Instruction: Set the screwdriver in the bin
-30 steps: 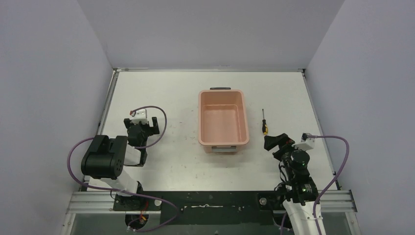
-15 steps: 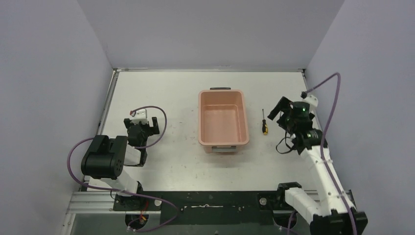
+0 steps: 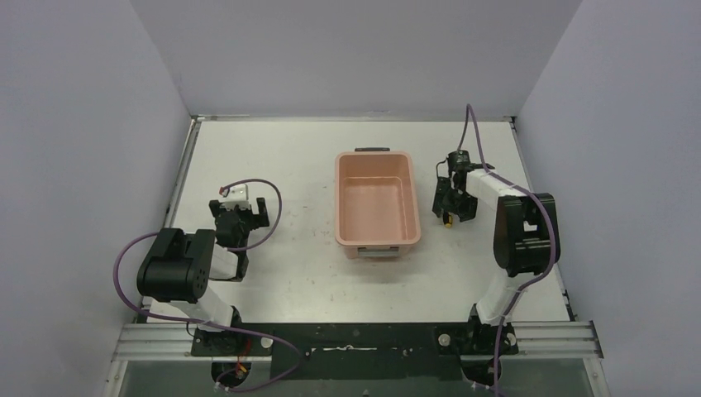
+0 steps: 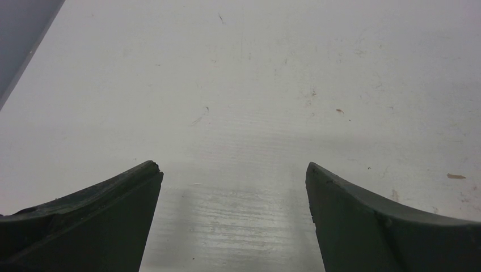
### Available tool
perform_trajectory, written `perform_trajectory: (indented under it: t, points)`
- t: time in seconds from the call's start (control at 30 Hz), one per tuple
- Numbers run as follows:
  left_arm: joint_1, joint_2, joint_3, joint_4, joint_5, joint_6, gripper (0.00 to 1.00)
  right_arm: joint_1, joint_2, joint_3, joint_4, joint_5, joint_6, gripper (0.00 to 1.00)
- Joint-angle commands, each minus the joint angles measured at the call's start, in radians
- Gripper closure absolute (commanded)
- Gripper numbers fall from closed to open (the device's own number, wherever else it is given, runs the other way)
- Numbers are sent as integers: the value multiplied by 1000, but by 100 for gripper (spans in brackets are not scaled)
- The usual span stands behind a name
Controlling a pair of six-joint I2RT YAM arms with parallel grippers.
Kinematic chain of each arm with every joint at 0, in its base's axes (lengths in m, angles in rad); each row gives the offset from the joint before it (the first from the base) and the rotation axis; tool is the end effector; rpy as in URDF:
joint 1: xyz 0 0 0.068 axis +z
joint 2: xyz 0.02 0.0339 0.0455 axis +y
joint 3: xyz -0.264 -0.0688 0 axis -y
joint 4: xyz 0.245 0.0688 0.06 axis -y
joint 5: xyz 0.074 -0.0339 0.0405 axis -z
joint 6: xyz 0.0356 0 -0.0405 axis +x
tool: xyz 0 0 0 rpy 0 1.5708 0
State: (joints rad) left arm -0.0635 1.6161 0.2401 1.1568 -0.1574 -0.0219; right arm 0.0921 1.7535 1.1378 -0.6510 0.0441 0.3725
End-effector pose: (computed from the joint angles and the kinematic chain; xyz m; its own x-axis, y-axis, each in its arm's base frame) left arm 0.2447 -0.0100 0.1247 -0.2150 -0.0080 -0.9766 -0.0947 0.9954 0.0127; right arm 0.3342 0.0293 0.1761 -0.9136 0.2808 -0.2942 0.2724 0.9596 0.0698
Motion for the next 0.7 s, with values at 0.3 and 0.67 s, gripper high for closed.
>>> perform_trajectory:
  t: [0.3, 0.67]
  points:
    - [2, -5, 14, 54, -1, -6, 3, -5, 90, 104, -18, 41, -100, 100]
    - [2, -5, 14, 54, -1, -6, 3, 47, -143, 634, -445, 118, -42, 100]
